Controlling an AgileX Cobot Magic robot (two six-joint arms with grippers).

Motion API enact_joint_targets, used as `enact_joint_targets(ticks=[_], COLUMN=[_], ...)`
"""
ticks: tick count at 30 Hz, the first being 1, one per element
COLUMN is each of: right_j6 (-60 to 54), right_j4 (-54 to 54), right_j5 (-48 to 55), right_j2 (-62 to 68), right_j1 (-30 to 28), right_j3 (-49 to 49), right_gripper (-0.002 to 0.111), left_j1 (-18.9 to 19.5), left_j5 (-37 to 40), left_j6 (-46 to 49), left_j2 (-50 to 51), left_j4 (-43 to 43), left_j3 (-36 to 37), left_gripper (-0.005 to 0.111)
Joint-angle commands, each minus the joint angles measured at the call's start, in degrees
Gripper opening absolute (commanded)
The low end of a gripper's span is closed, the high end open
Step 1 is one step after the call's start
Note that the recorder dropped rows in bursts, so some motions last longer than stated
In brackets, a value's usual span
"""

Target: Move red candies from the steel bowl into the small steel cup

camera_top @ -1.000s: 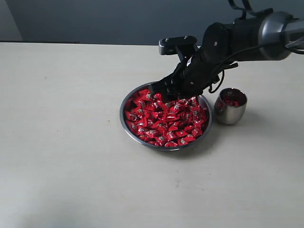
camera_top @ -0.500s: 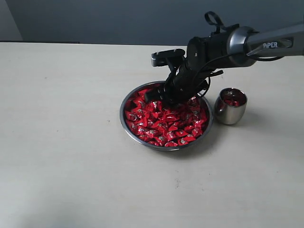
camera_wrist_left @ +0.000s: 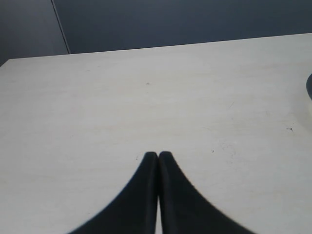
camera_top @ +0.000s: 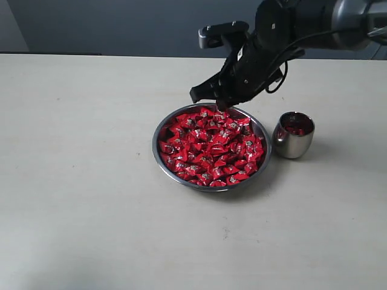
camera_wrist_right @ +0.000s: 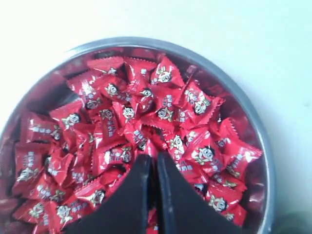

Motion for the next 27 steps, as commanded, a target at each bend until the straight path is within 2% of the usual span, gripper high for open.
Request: enact_joint_targets(ticks=[1, 4, 8, 14, 17, 27], right_j6=[4.2, 9.3, 10.1, 10.3, 10.3, 10.3], right_j4=[-7.4, -13.2, -13.3, -12.7, -12.9, -14.4], right_j5=[1.4, 1.4, 0.3, -7.2, -10.8, -12.3], right_j2=[-6.7, -10.6, -14.3, -15.5, -15.3, -12.9], right_j1=[-0.3, -2.1, -6.7, -11.6, -12.1, -12.1], right_j3=[2.6, 6.0, 11.7, 20.1, 22.5, 22.8], right_gripper=[0.000, 0.000, 0.000, 0.000, 0.000, 0.001], left_j1=[-0.5, -0.5, -0.5, -0.5, -0.5, -0.5], left_j5=[-0.3, -0.3, -0.3, -0.3, -0.3, -0.3], left_j6=[-0.1, -0.1, -0.1, -0.1, -0.1, -0.1], left_j2=[-0.3, -0.3, -0.3, -0.3, -0.3, -0.3], left_j4=[0.1, 0.1, 0.1, 0.1, 0.1, 0.1], left_j3=[-0.5, -0.5, -0.5, -0.5, -0.5, -0.5], left_gripper=[0.000, 0.000, 0.000, 0.000, 0.000, 0.000])
